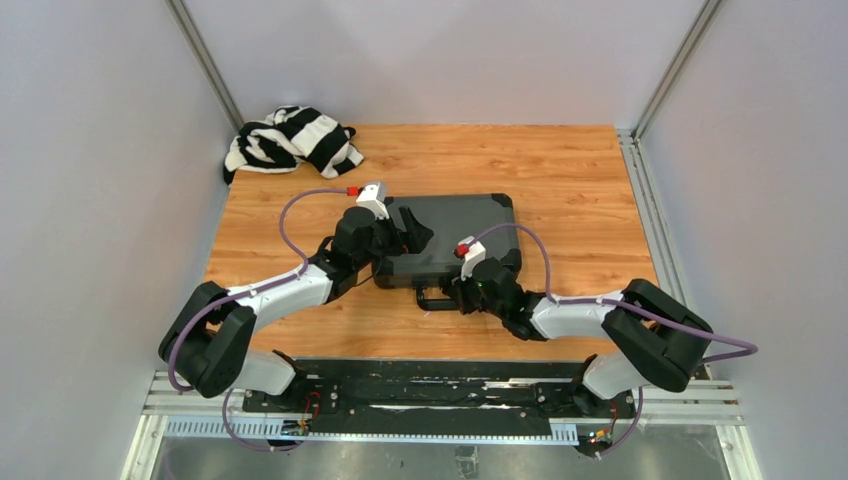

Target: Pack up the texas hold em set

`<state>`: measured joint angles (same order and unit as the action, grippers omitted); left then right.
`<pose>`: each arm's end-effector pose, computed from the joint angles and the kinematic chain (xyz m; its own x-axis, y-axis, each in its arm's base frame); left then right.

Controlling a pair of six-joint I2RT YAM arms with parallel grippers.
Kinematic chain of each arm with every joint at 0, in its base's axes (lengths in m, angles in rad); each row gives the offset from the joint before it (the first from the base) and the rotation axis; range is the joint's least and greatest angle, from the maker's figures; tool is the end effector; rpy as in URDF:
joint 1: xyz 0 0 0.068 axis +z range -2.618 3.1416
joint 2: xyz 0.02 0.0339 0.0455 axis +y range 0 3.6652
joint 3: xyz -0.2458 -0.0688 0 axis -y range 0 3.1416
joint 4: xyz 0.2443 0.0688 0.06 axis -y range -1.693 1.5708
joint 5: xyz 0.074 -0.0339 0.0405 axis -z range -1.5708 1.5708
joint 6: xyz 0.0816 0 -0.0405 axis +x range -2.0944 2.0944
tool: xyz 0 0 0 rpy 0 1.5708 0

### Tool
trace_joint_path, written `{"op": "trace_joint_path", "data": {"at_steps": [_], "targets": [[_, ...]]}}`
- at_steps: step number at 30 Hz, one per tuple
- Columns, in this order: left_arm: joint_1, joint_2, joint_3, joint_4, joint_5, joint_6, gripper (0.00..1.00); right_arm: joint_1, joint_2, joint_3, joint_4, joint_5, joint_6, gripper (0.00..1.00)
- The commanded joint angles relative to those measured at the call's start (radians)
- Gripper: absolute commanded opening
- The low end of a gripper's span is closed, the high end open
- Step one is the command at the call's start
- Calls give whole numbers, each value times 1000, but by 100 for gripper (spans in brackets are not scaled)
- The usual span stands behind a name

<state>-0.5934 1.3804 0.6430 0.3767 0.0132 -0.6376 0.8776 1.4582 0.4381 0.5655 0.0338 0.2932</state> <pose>0.2815 -0.1911 0.1801 -0.5740 -0.3308 -0.7490 0.2833 0.7780 -0.5607 0.2009 0.2375 0.1127 -0.4852 -0.1320 -0.8644 -0.6363 0.7314 0.2455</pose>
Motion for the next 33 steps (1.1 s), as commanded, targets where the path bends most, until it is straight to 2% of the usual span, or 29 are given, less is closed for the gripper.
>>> {"op": "trace_joint_path", "data": {"at_steps": [1, 6, 10, 19, 22, 28, 33], "targets": [[-5, 63, -55, -234, -16, 10, 98, 25, -47, 54, -38, -6, -16, 1], [-5, 56, -60, -234, -16, 10, 98, 60, -54, 52, -42, 3, -6, 1], [-6, 52, -62, -232, -14, 7, 98, 78, 3, 35, -22, 66, -7, 1], [-5, 43, -57, -235, -11, 16, 98, 96, 193, 84, -54, 343, -28, 1], [-6, 23, -69, -234, -17, 15, 98, 145, 110, 73, -45, 350, -49, 1], [-5, 2, -78, -243, -26, 16, 98, 251, -49, 112, -158, 404, -94, 1], [-5, -1, -78, -242, -24, 17, 98, 260, -120, 120, -200, 437, -106, 1]]}}
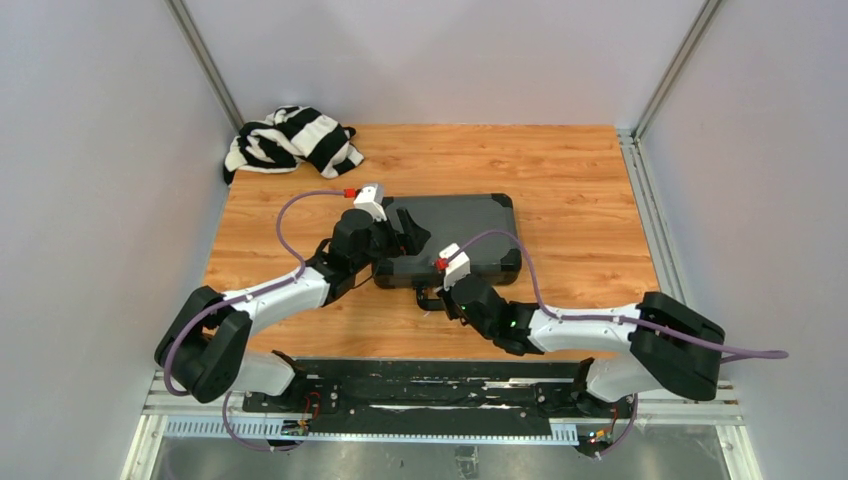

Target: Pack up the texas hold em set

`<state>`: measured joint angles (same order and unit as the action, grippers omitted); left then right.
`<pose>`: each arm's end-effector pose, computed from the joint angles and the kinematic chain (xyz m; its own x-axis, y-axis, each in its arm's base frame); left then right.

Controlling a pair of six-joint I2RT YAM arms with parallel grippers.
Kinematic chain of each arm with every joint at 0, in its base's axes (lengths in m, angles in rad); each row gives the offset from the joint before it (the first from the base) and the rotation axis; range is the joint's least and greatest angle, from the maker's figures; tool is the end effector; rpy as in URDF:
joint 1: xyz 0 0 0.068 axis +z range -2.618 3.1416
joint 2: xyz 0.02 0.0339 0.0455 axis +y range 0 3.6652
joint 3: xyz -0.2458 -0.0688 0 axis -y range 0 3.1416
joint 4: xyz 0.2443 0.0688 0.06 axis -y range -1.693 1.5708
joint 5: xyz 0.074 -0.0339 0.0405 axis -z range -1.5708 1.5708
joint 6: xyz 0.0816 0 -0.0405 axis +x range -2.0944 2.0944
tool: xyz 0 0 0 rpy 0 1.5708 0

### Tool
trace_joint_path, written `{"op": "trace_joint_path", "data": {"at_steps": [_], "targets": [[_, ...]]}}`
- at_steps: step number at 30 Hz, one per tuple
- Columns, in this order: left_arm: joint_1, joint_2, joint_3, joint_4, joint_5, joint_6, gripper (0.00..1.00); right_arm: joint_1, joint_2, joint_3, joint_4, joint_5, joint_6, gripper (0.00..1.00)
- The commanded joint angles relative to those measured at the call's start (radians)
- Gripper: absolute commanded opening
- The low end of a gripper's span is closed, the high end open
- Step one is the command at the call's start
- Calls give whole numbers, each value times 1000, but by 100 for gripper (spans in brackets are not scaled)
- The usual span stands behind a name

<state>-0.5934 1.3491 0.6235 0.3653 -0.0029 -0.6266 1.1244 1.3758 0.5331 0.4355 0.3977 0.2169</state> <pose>0.2771 -0.1866 0.1812 -0.5633 -0.3273 -0.7586 0.2797 0.7884 -0.5479 0.1653 0.2721 0.1531 -0.3129 -0.1942 -0.9297 -0.6254 0.7788 0.0478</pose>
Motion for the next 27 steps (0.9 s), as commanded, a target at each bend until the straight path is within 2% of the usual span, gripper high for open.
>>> {"op": "trace_joint_path", "data": {"at_steps": [1, 4, 8, 11, 13, 25, 26, 27], "targets": [[-6, 31, -59, -232, -8, 5, 98, 14, -36, 24, -72, 72, -29, 1], [-6, 32, -59, -231, -8, 5, 98, 14, -1, 15, -64, 74, -18, 1], [-5, 42, -56, -230, -9, 5, 98, -27, 132, 0, 11, 62, 21, 1], [-5, 50, -47, -232, -3, 8, 98, -59, 276, 45, 25, 87, 25, 1], [-5, 41, -48, -233, -4, 7, 98, -56, 301, 88, -5, 121, 10, 1], [-6, -54, -73, -256, -37, 10, 99, 0, -227, 43, -123, 58, -62, 1], [-5, -78, -78, -257, -49, 7, 99, -1, -270, 32, -132, 66, -63, 2], [-5, -103, -81, -266, -65, 8, 98, -3, -305, 18, -139, 85, -68, 8]]}}
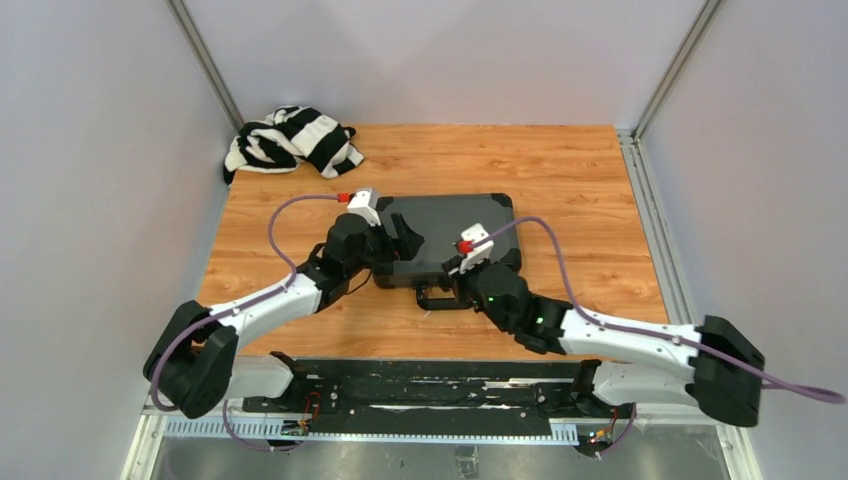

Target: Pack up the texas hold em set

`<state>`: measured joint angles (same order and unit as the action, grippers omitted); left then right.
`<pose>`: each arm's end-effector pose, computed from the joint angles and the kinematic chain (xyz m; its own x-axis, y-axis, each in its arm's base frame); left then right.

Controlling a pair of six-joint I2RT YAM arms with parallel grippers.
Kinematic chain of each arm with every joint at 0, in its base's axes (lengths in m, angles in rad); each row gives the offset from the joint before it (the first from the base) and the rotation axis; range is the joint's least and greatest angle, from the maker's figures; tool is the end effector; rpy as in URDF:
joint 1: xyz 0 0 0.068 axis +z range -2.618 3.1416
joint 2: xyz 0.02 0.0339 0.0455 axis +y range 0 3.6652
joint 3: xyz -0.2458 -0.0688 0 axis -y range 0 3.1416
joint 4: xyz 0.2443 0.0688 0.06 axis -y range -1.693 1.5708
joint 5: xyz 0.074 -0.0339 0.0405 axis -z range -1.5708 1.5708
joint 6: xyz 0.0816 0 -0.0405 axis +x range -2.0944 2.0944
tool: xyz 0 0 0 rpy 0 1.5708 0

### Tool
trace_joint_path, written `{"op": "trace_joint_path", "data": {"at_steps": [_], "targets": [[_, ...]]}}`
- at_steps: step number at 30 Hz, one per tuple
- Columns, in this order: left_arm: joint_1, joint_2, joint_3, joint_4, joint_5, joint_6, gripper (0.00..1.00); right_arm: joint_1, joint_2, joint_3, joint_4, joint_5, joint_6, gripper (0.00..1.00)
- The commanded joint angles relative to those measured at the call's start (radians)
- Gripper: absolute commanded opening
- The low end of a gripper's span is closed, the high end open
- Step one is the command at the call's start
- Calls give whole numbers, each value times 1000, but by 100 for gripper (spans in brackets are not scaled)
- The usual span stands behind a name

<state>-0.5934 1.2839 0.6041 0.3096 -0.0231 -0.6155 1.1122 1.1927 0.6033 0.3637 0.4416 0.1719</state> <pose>0.2690 -0.1792 0.1861 -0.5574 -0.3203 -0.7660 0.2687 0.8034 -0.5314 0.1684 0.2623 0.2229 -0.2047 -0.0654 -0.9766 -0.6001 0.7967 0.0725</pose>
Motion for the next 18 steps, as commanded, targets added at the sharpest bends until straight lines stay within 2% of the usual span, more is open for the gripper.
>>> {"op": "trace_joint_path", "data": {"at_steps": [1, 4, 6, 8, 12, 18], "targets": [[-5, -81, -67, -213, -57, -1, 98, 6, -150, -63, -75, 64, -35, 18], [-5, -198, -93, -213, -77, 19, 98, -14, -204, -99, -107, 130, -48, 47], [-5, -285, -109, -228, -104, 32, 98, -31, -241, -122, -130, 147, -41, 60], [-6, -378, -119, -262, -154, 46, 98, -47, -283, -148, -146, 148, -26, 63], [-5, -515, -110, -370, -252, 68, 98, -96, -350, -194, -172, 127, 1, 63], [-5, -607, -113, -491, -287, 65, 98, -129, -401, -216, -230, 141, 1, 62]]}}
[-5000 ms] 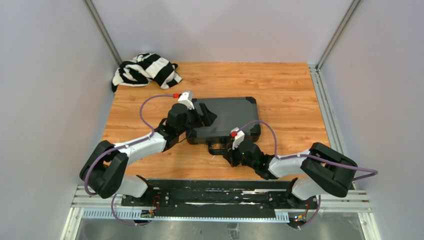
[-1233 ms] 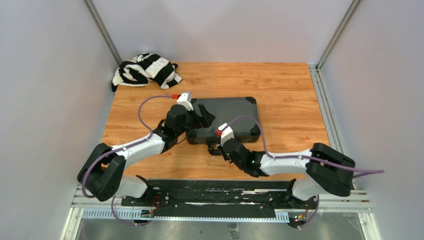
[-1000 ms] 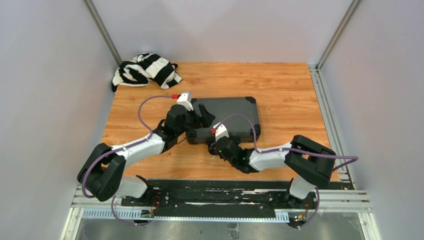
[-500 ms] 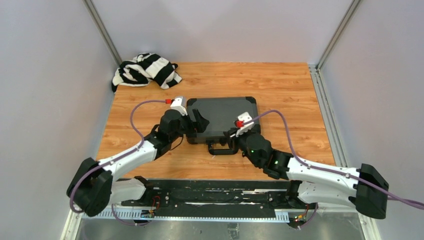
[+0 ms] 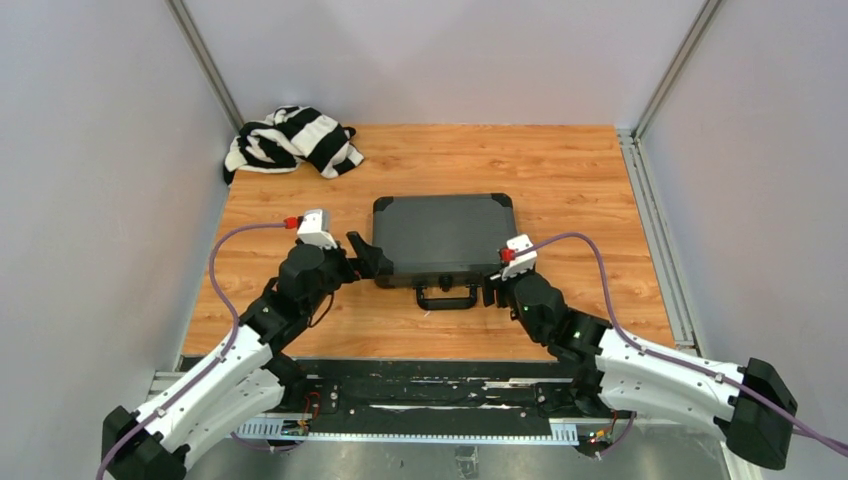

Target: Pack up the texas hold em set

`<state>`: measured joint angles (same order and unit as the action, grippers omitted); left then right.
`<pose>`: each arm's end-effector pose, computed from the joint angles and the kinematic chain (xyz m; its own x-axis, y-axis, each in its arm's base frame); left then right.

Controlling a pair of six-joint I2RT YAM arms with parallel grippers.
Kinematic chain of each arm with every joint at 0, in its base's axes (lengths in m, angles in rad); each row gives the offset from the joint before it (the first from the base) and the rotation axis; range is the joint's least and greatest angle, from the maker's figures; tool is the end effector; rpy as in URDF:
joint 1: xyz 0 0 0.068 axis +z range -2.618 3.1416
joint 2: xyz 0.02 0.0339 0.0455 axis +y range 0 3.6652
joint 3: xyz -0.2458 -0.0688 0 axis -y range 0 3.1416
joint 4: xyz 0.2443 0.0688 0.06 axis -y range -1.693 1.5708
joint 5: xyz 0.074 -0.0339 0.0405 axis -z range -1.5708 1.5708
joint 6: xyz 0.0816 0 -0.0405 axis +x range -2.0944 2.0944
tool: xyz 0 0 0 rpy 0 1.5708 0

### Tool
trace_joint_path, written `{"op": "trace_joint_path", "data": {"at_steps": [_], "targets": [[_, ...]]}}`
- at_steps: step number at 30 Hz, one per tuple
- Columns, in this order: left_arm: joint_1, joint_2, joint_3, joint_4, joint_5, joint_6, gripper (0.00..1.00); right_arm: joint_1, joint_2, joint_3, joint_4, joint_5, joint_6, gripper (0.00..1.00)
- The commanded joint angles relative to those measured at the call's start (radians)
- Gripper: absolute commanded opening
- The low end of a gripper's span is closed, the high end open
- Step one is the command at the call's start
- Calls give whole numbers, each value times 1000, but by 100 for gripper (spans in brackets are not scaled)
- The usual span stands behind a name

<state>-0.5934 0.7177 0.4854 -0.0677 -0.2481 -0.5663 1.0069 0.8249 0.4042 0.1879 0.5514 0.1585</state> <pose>0.2041 -0.1135 0.2321 -0.3932 -0.3621 -0.8451 0.1619 0.8776 -0.4513 0.1646 0.1803 0.2159 -0.1924 -0.0527 -0.9799 -0.4224 0.9058 0.0342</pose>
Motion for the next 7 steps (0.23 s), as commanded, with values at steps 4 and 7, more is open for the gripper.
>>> {"op": "trace_joint_path", "data": {"at_steps": [4, 7], "targets": [[-5, -62, -44, -79, -64, 24, 98, -35, -64, -36, -64, 35, 28, 59], [-5, -41, -44, -77, -72, 34, 98, -39, -75, -47, -68, 37, 34, 58]]}}
